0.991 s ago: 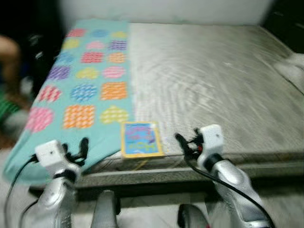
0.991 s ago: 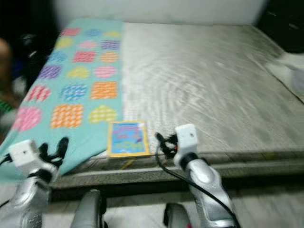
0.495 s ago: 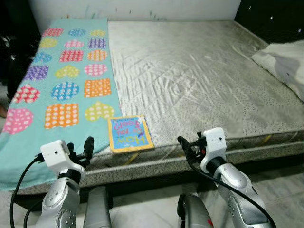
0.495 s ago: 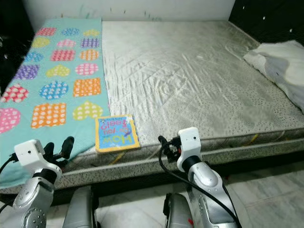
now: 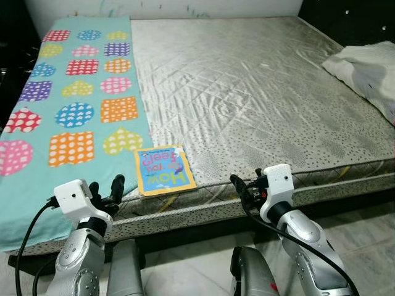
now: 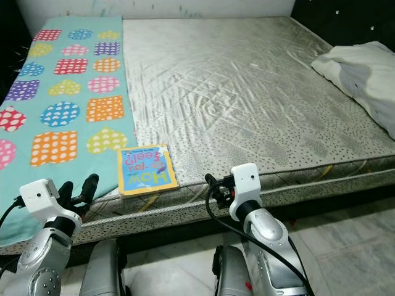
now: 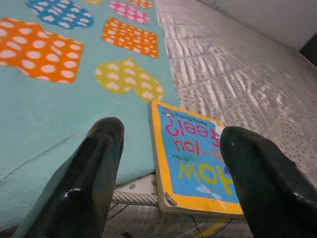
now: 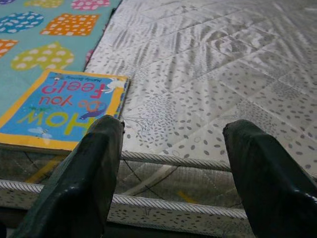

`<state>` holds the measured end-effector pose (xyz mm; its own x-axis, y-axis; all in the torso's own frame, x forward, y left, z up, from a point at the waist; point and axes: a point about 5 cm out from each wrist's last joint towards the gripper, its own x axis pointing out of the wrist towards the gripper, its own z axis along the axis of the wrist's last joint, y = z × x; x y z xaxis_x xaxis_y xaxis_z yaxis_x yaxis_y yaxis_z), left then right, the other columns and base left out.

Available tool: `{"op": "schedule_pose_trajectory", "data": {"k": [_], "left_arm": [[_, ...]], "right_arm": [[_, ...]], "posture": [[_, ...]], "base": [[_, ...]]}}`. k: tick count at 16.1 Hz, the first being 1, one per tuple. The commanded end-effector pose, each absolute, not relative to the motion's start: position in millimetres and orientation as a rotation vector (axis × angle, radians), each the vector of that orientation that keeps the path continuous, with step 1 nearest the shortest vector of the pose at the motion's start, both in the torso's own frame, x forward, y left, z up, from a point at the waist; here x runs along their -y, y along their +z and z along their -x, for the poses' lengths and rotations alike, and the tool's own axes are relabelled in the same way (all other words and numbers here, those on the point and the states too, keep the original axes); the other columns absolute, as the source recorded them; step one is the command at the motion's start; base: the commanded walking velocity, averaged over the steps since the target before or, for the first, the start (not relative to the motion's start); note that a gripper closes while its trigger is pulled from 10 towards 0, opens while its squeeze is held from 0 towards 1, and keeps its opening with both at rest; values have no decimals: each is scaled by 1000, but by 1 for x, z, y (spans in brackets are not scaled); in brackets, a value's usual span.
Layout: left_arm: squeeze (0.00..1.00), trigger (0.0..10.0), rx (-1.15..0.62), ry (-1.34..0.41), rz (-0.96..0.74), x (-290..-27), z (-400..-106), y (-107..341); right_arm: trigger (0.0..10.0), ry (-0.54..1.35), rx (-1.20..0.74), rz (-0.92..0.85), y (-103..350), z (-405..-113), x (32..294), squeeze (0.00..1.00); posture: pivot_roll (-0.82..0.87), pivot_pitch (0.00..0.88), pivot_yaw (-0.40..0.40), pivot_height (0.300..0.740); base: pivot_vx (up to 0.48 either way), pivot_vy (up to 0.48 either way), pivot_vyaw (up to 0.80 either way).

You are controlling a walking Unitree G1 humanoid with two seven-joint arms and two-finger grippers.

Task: Clean up the room

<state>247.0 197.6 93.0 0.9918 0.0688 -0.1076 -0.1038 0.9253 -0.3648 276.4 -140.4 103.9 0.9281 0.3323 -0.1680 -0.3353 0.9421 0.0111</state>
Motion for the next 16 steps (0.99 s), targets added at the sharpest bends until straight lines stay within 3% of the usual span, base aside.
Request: {"op": "schedule_pose_trajectory", "data": {"k": [1, 13, 16], "left_arm": [[0, 10000, -71, 80, 371, -199, -248, 98], [0, 10000, -69, 60, 359, -197, -251, 99], [0, 10000, -102, 105, 363, -199, -252, 96]], "right_arm": [[10000, 334, -168, 16, 105, -278, 143, 0], [10000, 336, -157, 35, 107, -280, 143, 0], [10000, 331, -162, 29, 106, -280, 144, 0]], "posture": [[-121, 141, -48, 550], [-121, 138, -45, 550], [-121, 137, -45, 550]], "base": [[296, 0, 0], [331, 0, 0], [0, 0, 0]]}}
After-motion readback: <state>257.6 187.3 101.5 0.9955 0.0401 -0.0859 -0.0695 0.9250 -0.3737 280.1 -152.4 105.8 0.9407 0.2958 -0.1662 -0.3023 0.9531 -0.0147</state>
